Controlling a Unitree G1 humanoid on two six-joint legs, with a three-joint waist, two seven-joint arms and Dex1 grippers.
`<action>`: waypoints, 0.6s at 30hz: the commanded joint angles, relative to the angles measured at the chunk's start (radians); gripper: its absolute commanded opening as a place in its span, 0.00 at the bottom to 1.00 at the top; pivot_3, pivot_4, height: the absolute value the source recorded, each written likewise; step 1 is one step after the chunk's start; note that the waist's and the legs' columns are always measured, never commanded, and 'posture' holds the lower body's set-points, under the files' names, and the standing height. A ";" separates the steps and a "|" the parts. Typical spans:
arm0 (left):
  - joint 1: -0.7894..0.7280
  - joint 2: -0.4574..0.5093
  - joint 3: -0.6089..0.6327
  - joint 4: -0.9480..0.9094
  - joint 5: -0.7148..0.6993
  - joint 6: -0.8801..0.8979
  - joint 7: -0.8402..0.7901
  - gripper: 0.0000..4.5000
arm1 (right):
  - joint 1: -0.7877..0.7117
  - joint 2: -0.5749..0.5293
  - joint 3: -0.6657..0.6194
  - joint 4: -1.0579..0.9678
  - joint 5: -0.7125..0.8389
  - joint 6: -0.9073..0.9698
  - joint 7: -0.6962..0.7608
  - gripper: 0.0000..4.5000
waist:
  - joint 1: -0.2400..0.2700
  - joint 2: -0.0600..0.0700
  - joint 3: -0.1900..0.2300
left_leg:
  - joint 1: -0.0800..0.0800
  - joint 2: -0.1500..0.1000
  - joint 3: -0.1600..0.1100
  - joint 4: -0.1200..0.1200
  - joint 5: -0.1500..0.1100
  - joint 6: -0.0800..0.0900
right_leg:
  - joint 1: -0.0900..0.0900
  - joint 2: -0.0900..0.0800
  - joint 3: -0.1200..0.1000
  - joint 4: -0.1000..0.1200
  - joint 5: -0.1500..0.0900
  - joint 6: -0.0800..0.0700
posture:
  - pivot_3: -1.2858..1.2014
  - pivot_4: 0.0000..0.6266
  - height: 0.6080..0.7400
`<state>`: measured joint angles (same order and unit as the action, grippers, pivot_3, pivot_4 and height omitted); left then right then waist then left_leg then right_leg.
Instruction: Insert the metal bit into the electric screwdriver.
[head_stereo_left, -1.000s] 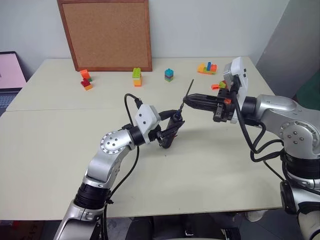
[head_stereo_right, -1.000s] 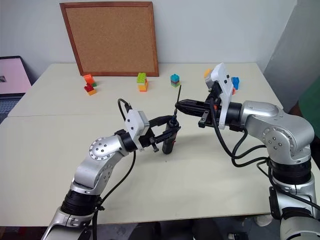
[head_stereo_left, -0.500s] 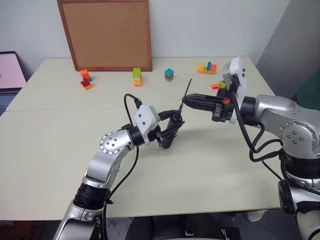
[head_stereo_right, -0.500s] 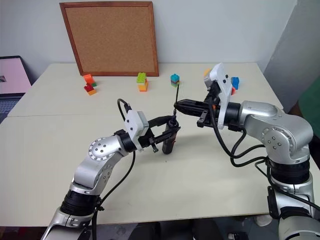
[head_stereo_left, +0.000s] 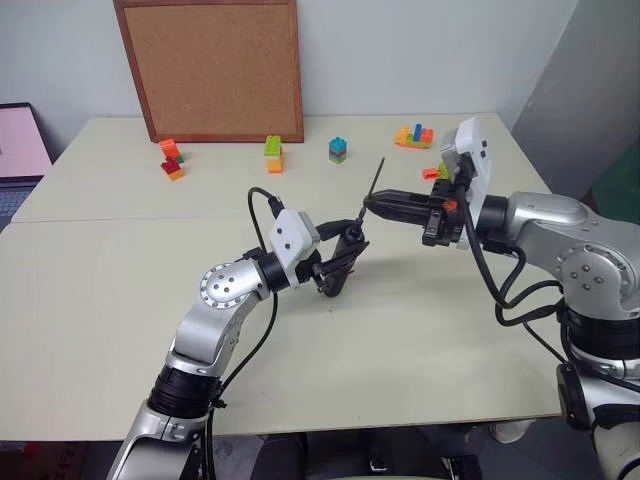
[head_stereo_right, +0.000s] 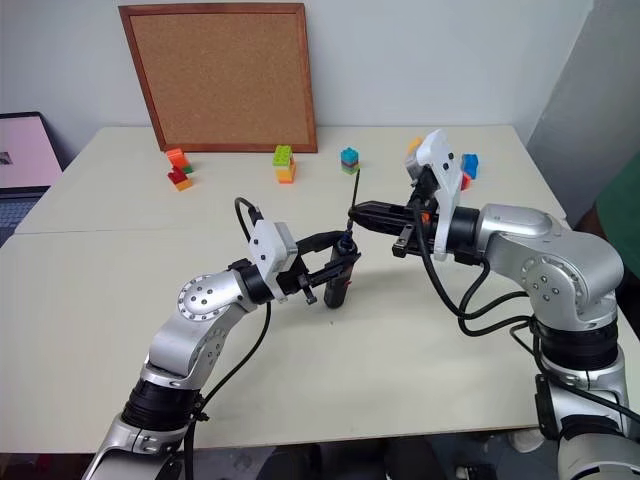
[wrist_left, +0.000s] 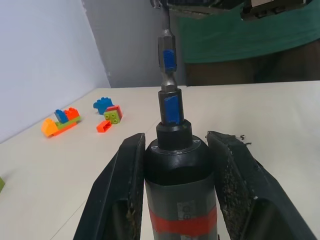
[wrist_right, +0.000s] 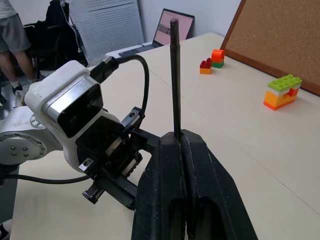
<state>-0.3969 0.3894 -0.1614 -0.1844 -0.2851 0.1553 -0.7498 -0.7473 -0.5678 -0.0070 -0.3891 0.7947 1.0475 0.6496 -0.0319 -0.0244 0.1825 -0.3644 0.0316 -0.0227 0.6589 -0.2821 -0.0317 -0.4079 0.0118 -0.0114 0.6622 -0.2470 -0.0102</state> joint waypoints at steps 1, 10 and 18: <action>-0.016 0.006 0.025 0.017 0.032 -0.011 0.027 0.35 | 0.021 0.009 0.073 0.009 0.005 0.054 0.010 0.00 | 0.000 0.000 0.000 | 0.000 0.000 0.000 0.000 0.000 0.000 | 0.000 0.000 0.000 0.000 0.000 0.000 | 0.52 0.24 1.00; -0.012 0.013 0.025 0.016 0.035 -0.019 0.022 0.35 | 0.040 -0.009 0.073 -0.006 0.007 0.046 0.029 0.00 | 0.000 0.000 0.000 | 0.000 0.000 0.000 -0.001 0.000 0.000 | -0.001 0.000 0.000 0.000 0.000 0.000 | 0.52 0.24 1.00; -0.019 0.009 0.015 0.017 0.042 -0.034 0.019 0.35 | 0.017 0.019 0.101 0.023 -0.013 0.062 0.010 0.00 | 0.000 0.000 0.000 | 0.000 0.000 0.000 -0.006 0.000 0.000 | -0.002 0.000 0.000 -0.002 0.000 0.000 | 0.52 0.24 1.00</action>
<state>-0.3970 0.3901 -0.1620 -0.1780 -0.2838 0.1395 -0.7527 -0.7460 -0.5596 0.0091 -0.3797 0.7763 1.0494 0.6489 -0.0323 -0.0244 0.1825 -0.3641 0.0319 -0.0223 0.6518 -0.2821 -0.0317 -0.4095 0.0117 -0.0111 0.6595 -0.2470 -0.0102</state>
